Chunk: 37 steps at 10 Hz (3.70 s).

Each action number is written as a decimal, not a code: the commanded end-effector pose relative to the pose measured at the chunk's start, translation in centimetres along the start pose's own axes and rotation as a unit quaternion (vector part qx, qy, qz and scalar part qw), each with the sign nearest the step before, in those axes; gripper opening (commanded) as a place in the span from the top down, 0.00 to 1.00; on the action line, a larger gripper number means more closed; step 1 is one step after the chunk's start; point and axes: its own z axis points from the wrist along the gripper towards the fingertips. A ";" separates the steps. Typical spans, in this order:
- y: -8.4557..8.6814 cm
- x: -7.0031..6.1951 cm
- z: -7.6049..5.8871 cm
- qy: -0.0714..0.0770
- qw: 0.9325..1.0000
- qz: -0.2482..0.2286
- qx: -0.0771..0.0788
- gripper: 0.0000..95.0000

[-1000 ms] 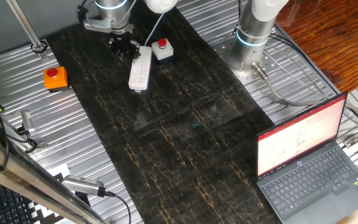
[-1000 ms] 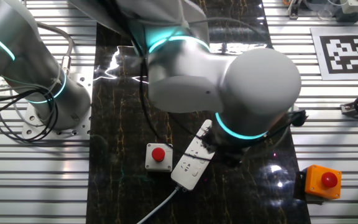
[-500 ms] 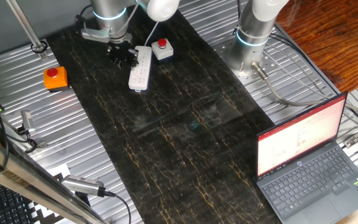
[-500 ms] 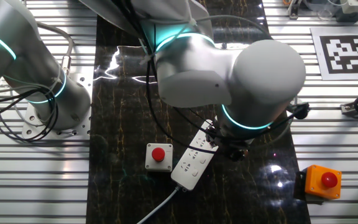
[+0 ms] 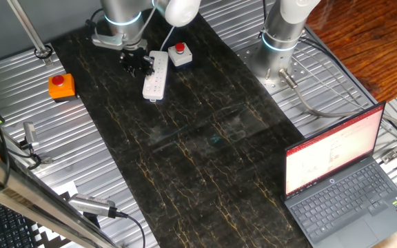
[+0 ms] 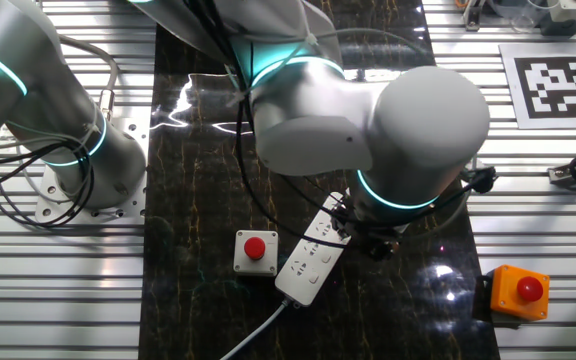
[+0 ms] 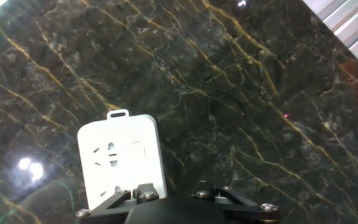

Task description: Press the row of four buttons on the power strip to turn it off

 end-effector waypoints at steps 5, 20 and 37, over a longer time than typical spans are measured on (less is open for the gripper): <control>-0.2 0.0 0.8 -0.005 0.999 0.007 -0.033 0.60; 0.1 -4.2 -0.3 -0.008 0.999 0.000 -0.037 0.60; 0.3 -4.2 -0.4 0.002 0.999 -0.008 -0.049 0.60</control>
